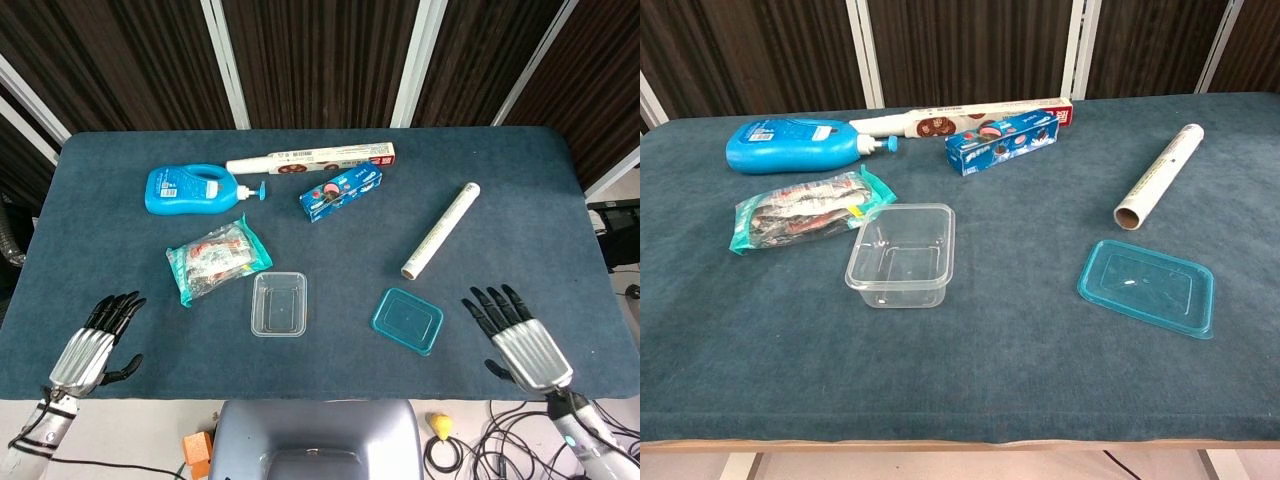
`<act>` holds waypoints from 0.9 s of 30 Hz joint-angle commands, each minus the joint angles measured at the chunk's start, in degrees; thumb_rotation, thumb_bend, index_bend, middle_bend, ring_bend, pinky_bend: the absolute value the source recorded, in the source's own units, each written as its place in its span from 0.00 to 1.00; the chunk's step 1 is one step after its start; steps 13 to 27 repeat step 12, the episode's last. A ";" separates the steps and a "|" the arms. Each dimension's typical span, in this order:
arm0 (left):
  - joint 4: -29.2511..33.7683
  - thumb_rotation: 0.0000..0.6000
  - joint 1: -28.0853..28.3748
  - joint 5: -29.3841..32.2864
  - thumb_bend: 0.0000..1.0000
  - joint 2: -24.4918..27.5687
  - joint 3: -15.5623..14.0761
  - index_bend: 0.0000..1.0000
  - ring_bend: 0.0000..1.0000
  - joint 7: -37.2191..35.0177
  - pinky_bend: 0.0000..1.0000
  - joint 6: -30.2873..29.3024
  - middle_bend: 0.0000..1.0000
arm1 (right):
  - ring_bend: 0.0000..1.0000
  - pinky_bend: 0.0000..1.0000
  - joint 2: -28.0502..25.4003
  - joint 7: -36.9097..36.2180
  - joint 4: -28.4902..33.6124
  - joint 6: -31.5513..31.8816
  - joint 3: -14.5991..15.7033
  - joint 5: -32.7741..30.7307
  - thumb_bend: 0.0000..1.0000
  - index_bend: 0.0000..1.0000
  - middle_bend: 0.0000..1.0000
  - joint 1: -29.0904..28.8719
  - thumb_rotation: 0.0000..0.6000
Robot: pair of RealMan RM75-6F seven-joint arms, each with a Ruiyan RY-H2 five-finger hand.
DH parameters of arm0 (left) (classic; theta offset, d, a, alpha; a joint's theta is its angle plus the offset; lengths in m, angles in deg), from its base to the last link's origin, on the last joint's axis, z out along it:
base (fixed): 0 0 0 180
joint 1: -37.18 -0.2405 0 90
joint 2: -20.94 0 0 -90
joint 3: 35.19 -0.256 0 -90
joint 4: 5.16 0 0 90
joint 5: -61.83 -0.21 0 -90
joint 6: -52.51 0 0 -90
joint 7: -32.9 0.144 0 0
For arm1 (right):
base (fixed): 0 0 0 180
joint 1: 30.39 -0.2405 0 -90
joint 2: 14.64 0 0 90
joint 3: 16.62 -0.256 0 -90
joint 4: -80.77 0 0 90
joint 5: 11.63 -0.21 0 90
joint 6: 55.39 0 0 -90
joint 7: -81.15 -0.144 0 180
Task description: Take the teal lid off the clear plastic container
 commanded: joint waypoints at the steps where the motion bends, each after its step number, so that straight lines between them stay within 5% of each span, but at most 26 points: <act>1: 8.21 1.00 -5.85 -1.50 0.34 4.47 -3.40 0.00 0.00 11.08 0.00 -5.23 0.00 | 0.00 0.00 0.51 -7.43 -4.03 15.04 1.45 0.07 0.11 0.00 0.00 11.87 1.00; 4: 4.99 1.00 -9.10 -5.84 0.34 1.17 -3.75 0.00 0.00 10.42 0.00 -11.46 0.00 | 0.00 0.00 4.71 -13.78 -11.07 16.41 0.56 -2.38 0.11 0.00 0.00 14.83 1.00; 9: 2.92 1.00 -10.37 -7.73 0.35 0.12 -4.08 0.00 0.00 11.63 0.00 -13.23 0.00 | 0.00 0.00 6.44 -14.32 -14.02 13.93 0.09 -3.86 0.11 0.00 0.00 15.01 1.00; 27: 1.89 1.00 -11.56 -8.52 0.35 -0.58 -3.55 0.00 0.00 11.75 0.00 -15.11 0.00 | 0.00 0.00 6.69 -14.27 -14.39 11.89 -0.61 -3.73 0.11 0.00 0.00 14.52 1.00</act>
